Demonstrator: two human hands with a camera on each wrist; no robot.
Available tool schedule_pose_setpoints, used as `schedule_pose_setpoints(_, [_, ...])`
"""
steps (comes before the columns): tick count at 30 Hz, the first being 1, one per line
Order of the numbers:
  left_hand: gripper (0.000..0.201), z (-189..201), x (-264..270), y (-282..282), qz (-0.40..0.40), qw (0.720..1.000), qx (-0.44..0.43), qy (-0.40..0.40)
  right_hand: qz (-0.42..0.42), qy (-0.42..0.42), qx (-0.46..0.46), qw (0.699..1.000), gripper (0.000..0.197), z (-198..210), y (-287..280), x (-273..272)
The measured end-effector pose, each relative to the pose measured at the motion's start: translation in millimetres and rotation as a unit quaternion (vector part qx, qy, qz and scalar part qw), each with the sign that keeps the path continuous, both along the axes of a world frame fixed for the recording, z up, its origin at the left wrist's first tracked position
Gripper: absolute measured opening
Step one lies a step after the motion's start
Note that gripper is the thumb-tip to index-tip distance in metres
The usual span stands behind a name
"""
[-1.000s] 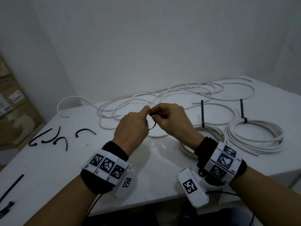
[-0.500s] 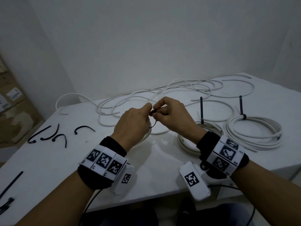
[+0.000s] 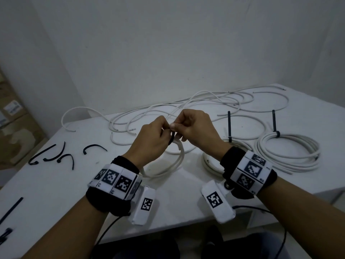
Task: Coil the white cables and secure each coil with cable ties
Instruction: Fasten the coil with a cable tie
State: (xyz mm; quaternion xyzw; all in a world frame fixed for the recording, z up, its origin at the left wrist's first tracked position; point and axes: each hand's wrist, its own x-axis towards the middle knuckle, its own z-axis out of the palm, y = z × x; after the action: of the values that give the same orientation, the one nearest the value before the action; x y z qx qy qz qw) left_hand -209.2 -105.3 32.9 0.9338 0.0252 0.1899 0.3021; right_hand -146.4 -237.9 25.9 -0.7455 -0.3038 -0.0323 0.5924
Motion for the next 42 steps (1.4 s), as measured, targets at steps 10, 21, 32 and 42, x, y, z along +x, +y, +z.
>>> schedule_pose_setpoints(10, [0.012, 1, -2, 5, -0.041, 0.994, -0.101, 0.001, -0.01, -0.141, -0.096, 0.985, 0.016, -1, 8, 7])
schedule_pose_setpoints(21, [0.012, 0, -4, 5, -0.055, 0.994, -0.098, 0.017, -0.038, -0.17, -0.051, 0.983, 0.016, 32, -1, 29])
schedule_pose_setpoints(32, [0.025, 7, 9, 7, -0.033, 0.986, -0.161, 0.0, 0.115, -0.016, 0.072, 0.991, 0.011, 40, -7, 21])
schedule_pose_setpoints(42, [0.035, 6, 6, 9, -0.066, 0.949, -0.306, 0.035, 0.142, -0.116, -0.034, 0.983, 0.031, 19, 0, 16])
